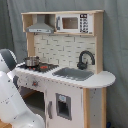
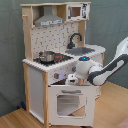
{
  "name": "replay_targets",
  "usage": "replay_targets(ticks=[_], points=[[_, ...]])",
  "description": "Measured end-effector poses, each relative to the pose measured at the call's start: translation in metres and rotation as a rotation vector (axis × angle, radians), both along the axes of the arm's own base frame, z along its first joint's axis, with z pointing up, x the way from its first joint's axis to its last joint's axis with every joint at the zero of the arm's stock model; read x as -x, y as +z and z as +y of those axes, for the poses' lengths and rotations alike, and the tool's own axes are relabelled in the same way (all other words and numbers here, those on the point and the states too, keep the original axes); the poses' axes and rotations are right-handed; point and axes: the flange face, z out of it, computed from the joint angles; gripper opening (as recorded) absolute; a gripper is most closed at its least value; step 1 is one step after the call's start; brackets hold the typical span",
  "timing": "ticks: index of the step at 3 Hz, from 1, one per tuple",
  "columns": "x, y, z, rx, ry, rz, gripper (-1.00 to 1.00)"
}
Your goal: Play with the kitchen
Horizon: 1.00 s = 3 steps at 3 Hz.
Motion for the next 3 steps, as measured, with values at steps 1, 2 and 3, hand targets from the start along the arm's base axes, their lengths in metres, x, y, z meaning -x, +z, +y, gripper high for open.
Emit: replay_targets(ticks=[1, 2, 3], points=[[0.008, 0.007, 0.017, -0.042, -0.058, -0.023, -1.0], [0.029, 0.005, 0.041, -0.08, -0.077, -0.037, -1.0], [0.018, 0.016, 0.037, -0.098, -0.12, -0.062, -1.0]])
